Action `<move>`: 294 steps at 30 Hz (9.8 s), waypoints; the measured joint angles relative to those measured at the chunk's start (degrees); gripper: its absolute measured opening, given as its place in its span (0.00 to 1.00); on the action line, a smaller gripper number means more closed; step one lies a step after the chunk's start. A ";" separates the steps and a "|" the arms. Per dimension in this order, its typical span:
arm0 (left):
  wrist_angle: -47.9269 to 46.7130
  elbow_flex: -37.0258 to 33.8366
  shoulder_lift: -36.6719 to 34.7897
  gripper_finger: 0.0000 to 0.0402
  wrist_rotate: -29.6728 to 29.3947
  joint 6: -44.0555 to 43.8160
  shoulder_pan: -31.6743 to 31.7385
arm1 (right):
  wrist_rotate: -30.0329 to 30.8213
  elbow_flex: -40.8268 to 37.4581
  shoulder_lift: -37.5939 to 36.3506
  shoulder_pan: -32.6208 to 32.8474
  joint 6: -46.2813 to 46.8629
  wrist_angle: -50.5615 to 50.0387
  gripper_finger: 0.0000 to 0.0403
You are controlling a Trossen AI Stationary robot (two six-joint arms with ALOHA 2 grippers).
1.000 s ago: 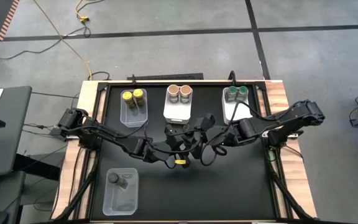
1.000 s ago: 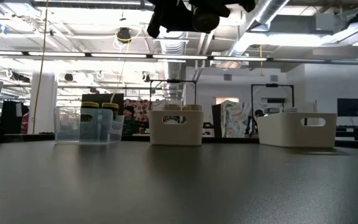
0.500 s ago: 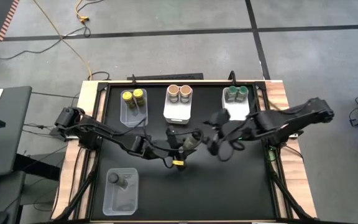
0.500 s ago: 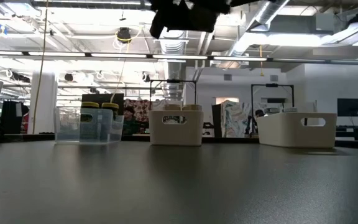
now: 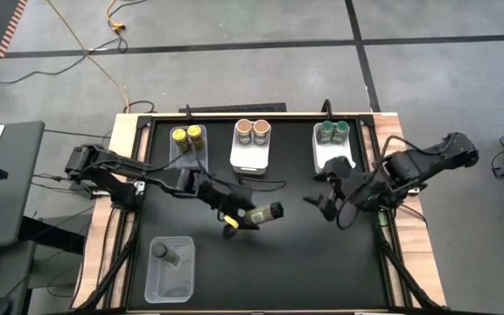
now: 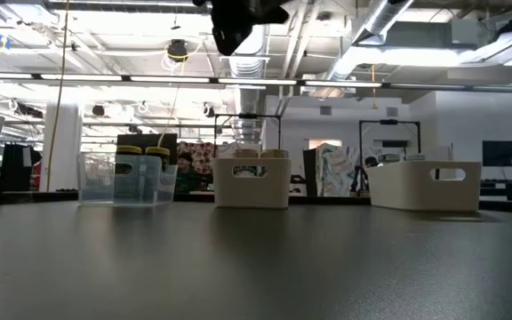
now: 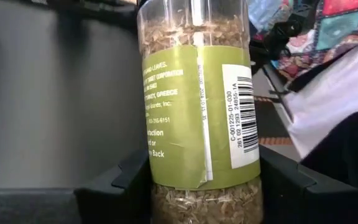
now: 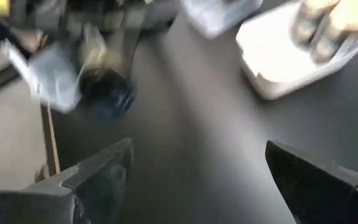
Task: Sort spices by type
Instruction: Put the black spice bottle into the bottom transparent bin
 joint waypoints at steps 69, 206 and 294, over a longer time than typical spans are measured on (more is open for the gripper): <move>62.83 -42.42 -8.39 0.52 20.04 -30.19 0.81 | -24.64 -0.04 28.30 -11.52 -44.96 51.89 0.92; 44.65 -42.40 -8.39 0.77 9.68 -24.18 0.96 | -18.24 27.91 52.95 -11.57 -22.98 -0.55 0.76; -46.02 30.16 22.75 0.77 -22.10 -8.47 -1.94 | 4.49 -7.08 16.52 8.82 8.32 1.13 0.90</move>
